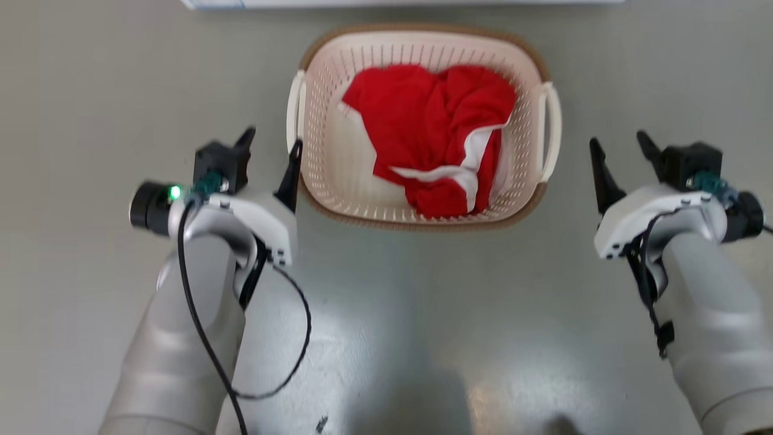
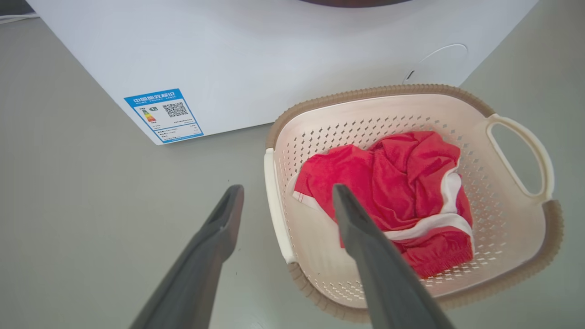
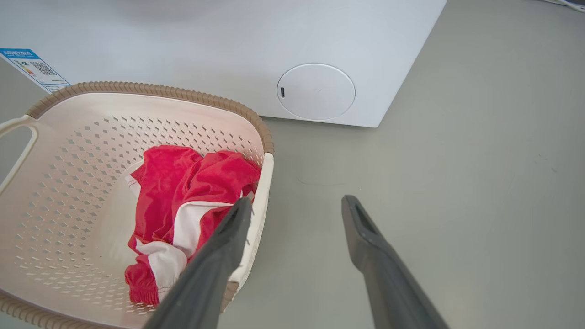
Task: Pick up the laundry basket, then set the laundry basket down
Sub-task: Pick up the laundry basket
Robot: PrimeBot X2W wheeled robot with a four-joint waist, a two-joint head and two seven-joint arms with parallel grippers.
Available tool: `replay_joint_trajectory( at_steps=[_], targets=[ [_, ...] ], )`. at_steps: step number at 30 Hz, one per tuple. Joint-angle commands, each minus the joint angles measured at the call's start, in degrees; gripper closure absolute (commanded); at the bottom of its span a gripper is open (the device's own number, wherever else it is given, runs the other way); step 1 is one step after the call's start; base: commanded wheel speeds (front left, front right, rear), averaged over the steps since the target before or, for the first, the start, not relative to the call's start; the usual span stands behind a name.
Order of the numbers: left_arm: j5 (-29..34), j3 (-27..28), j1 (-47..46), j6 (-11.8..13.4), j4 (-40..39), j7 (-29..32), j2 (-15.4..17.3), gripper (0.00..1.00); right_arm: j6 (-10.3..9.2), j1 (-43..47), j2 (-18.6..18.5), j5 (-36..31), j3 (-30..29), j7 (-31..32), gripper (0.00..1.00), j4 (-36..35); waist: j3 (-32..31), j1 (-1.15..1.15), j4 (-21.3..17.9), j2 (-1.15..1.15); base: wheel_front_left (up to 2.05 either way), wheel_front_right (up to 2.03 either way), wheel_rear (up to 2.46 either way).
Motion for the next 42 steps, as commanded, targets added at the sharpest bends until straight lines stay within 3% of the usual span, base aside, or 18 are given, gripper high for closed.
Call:
replay_joint_trajectory(
  at_steps=[1, 13, 42],
  targets=[
    [0.0, 1.1, -1.3, 0.7, -0.5, -0.3, 1.3, 0.00, 0.35, -0.4, 0.1, -0.8, 0.9, -0.6, 0.00, -0.2, 2.4, 0.00, 0.5, 0.00, 0.00, 0.00, 0.00],
    [-1.0, -0.2, -9.5, 1.6, 3.8, -0.3, 1.1, 0.00, 0.35, -6.0, 0.4, -2.1, 0.5, -0.6, 0.00, 1.6, 9.4, 0.00, 1.8, 0.00, 0.00, 0.00, 0.00],
    [-5.6, -5.3, -16.6, 2.2, 7.8, -0.3, 0.8, 0.00, 0.35, -10.8, 1.7, -3.0, 3.5, -0.6, 0.00, 0.8, 16.3, 0.00, 1.5, 0.00, 0.00, 0.00, 0.00]
  ],
)
